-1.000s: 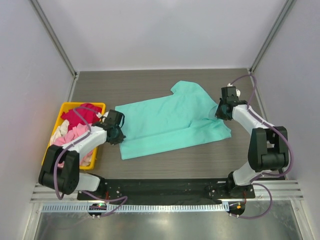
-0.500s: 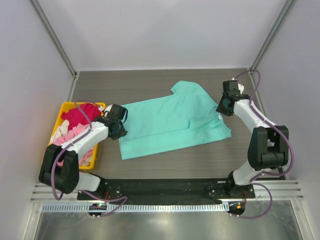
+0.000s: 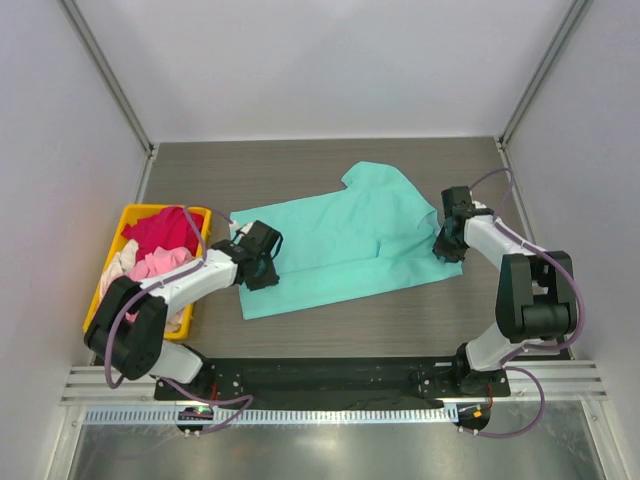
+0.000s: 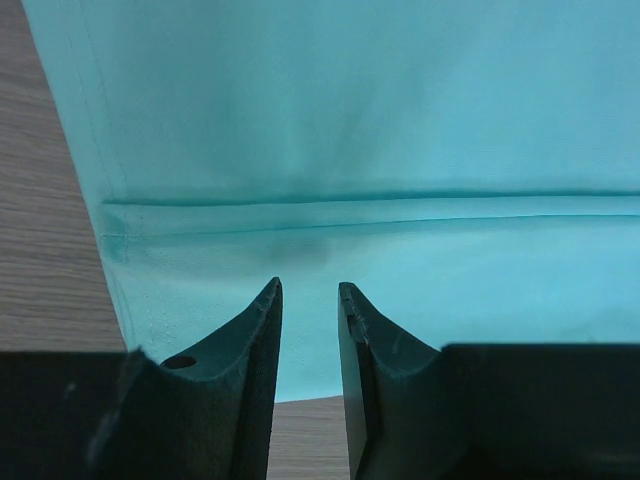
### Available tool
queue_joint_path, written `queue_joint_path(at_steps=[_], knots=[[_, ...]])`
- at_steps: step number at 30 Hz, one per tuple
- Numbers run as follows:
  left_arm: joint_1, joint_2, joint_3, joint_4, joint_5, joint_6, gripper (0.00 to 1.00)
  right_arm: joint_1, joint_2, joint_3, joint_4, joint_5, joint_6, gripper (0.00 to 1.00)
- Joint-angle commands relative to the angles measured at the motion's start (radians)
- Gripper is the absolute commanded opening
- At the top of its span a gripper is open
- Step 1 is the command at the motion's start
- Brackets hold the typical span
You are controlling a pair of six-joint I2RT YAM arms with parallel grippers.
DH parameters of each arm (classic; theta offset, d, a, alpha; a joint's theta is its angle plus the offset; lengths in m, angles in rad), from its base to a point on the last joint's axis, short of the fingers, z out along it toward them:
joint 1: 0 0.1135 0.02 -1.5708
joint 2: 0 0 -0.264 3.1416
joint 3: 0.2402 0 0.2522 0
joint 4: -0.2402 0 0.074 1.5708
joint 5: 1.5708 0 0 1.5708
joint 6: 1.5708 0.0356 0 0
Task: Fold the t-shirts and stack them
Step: Fold the tshirt
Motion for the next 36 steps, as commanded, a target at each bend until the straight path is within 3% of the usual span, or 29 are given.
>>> queue_joint_path(at_steps=[1, 12, 15, 20, 26, 36], knots=[[-0.003, 0.036, -0.038, 0.032, 0.001, -0.039, 0.3, -0.026, -0.01, -0.048, 0.012, 0.109, 0.041, 0.26], [-0.009, 0.036, -0.175, 0.081, -0.039, -0.105, 0.28, -0.094, -0.1, -0.197, 0.037, 0.217, 0.092, 0.26], [-0.017, 0.002, -0.164, 0.055, 0.009, -0.109, 0.27, -0.102, -0.149, -0.193, 0.026, 0.209, 0.081, 0.25], [-0.038, -0.177, -0.081, 0.009, 0.053, -0.096, 0.38, -0.085, -0.223, -0.079, -0.029, 0.129, 0.049, 0.27], [-0.037, -0.232, 0.034, -0.019, 0.046, -0.036, 0.46, 0.133, -0.188, 0.095, 0.021, 0.125, 0.0, 0.33], [-0.037, -0.245, 0.035, -0.027, 0.069, -0.007, 0.47, 0.372, 0.119, 0.304, 0.052, 0.105, -0.228, 0.43]])
